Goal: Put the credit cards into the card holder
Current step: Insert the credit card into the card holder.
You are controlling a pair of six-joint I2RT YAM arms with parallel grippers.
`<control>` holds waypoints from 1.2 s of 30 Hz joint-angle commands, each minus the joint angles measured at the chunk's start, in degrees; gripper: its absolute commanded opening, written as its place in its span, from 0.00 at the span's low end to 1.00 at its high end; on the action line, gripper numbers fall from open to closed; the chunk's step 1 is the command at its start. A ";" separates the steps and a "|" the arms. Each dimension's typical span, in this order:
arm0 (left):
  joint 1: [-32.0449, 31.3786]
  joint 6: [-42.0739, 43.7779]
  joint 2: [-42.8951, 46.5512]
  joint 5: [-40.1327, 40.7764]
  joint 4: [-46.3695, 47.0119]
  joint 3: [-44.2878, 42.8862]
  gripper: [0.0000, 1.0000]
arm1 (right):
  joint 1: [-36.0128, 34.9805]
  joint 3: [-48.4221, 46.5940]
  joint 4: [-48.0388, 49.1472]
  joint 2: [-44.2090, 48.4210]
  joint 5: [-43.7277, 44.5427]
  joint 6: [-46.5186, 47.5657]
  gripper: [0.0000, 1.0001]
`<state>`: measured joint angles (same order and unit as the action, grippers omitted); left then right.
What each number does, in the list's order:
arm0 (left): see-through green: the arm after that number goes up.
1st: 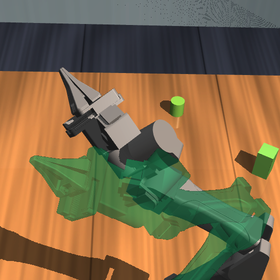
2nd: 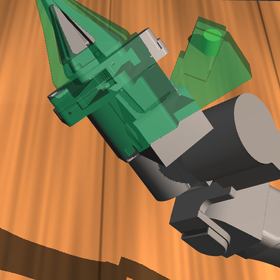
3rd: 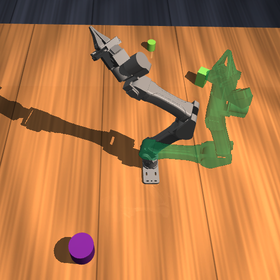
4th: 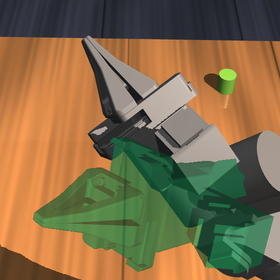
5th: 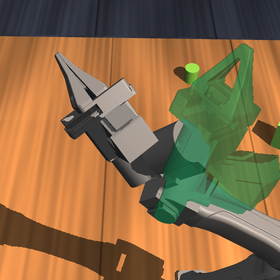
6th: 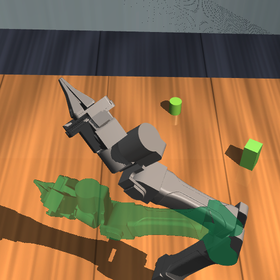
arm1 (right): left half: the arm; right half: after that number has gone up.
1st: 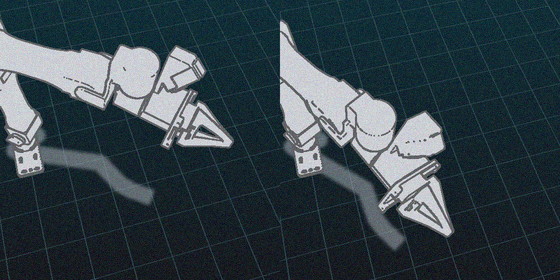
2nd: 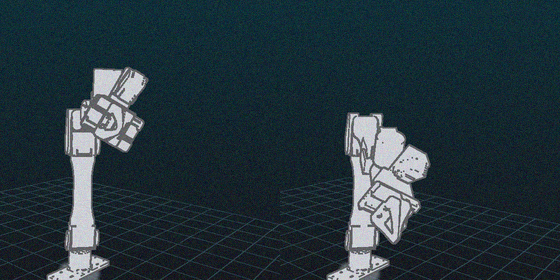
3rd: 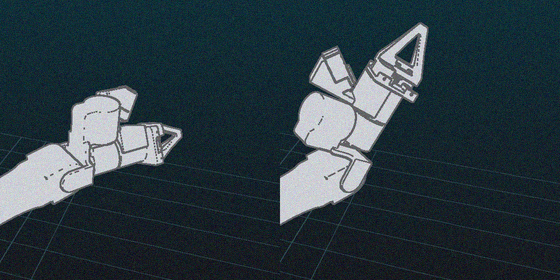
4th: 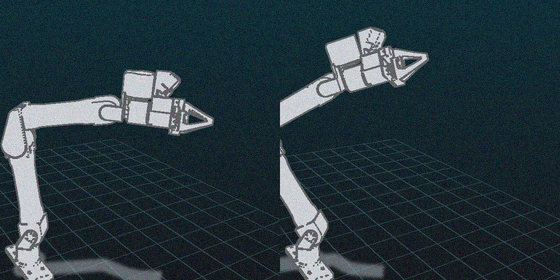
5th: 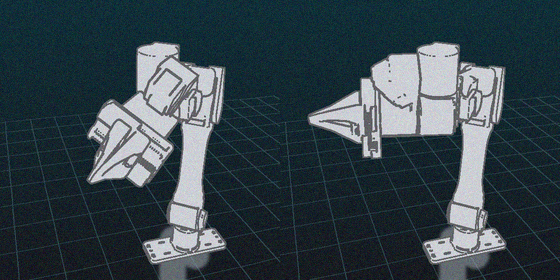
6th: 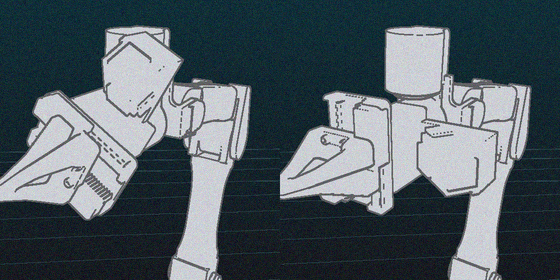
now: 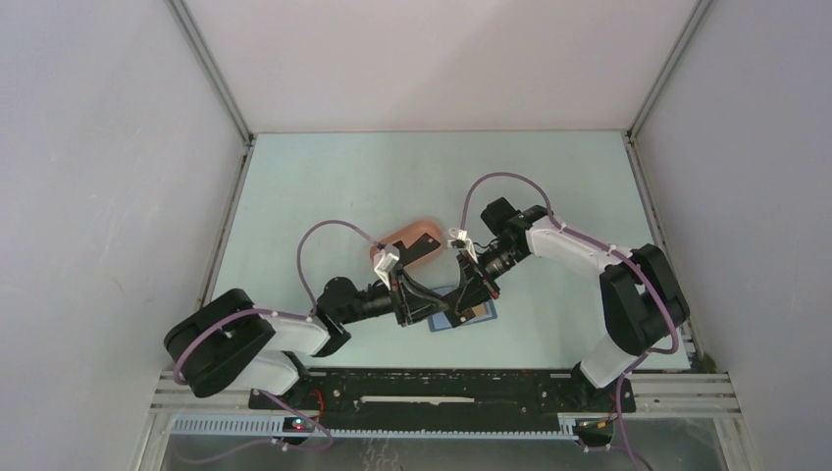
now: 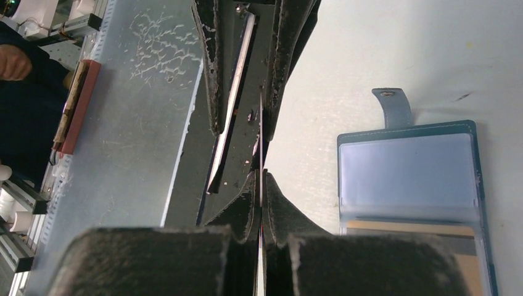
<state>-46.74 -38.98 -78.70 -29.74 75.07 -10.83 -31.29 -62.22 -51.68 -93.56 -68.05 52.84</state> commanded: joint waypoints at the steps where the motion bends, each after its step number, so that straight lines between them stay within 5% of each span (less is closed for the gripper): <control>1: 0.06 3.06 3.10 -3.08 -5.12 -1.09 0.29 | 0.34 -1.90 -0.70 0.00 -1.12 0.64 0.00; 9: -0.95 5.37 3.78 -2.07 -12.60 -3.86 0.14 | 0.02 -2.19 -1.14 -0.27 -1.07 0.61 0.00; 25: -1.06 3.88 5.03 -1.56 -9.36 -3.26 0.19 | -1.05 -2.13 -0.79 -0.93 -0.16 0.11 0.00; 36: -1.00 0.67 0.28 -2.65 -3.54 -4.19 0.08 | -1.54 -2.15 -0.61 -1.12 0.66 -0.13 0.00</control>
<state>-47.51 -37.01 -77.28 -30.85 66.43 -11.40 -32.36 -62.33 -52.47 -94.24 -67.59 52.56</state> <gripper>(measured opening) 0.094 0.008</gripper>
